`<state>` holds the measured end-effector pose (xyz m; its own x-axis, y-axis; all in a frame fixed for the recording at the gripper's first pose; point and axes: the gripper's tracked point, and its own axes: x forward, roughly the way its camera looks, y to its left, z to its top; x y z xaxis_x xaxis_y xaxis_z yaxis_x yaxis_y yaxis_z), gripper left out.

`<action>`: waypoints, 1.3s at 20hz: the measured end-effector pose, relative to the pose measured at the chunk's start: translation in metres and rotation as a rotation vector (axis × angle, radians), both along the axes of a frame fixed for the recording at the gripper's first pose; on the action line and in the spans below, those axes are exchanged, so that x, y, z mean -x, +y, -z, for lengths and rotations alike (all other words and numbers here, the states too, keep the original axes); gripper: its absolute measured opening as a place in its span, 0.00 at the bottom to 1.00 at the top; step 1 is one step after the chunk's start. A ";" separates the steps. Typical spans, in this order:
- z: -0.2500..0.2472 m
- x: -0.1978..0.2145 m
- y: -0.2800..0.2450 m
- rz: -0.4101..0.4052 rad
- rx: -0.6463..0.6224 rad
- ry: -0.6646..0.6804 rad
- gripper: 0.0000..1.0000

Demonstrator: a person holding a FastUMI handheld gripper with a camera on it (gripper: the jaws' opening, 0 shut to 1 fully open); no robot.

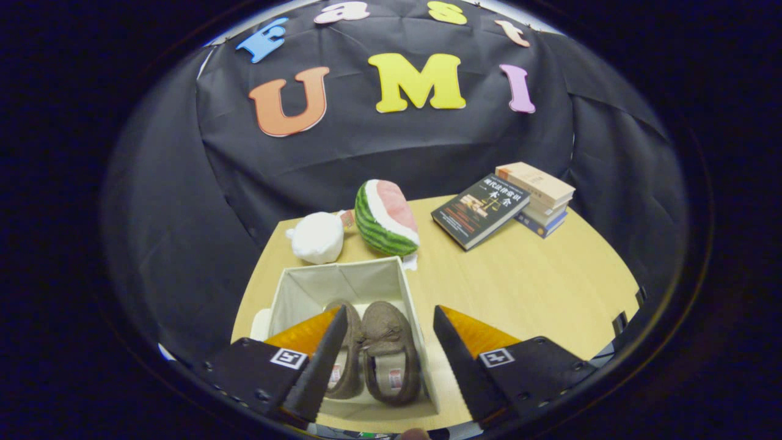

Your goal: Open the storage box then place both shoes into the box .Put the left shoe in first, then the right shoe, with the right side of both shoes facing outward in a uniform manner.

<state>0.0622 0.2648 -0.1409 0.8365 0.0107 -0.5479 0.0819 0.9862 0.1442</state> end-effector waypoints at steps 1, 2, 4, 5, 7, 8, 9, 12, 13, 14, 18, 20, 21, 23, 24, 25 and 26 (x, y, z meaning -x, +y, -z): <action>-0.010 0.001 -0.005 -0.008 0.007 -0.028 0.96; -0.020 0.003 -0.011 -0.013 0.020 -0.053 0.96; -0.042 0.008 -0.023 -0.029 0.031 -0.110 0.96; -0.053 0.011 -0.031 -0.035 0.033 -0.144 0.96; -0.076 0.015 -0.047 -0.053 0.030 -0.217 0.96; -0.087 0.017 -0.053 -0.069 0.022 -0.251 0.96; -0.102 0.018 -0.063 -0.075 0.028 -0.281 0.96; -0.129 0.028 -0.104 -0.057 0.072 -0.344 0.96; -0.142 0.032 -0.113 -0.054 0.083 -0.374 0.96; -0.153 0.035 -0.123 -0.048 0.090 -0.394 0.96; -0.186 0.045 -0.165 -0.015 0.084 -0.458 0.96; -0.199 0.049 -0.186 -0.002 0.098 -0.488 0.96; -0.202 0.049 -0.195 0.001 0.109 -0.503 0.96; -0.210 0.055 -0.207 0.000 0.112 -0.531 0.96; -0.211 0.057 -0.210 -0.004 0.109 -0.537 0.96; -0.212 0.060 -0.214 -0.009 0.100 -0.542 0.96; -0.213 0.062 -0.218 -0.013 0.093 -0.543 0.96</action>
<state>0.0007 0.0464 0.0721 0.9993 -0.0052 -0.0370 0.0079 0.9972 0.0748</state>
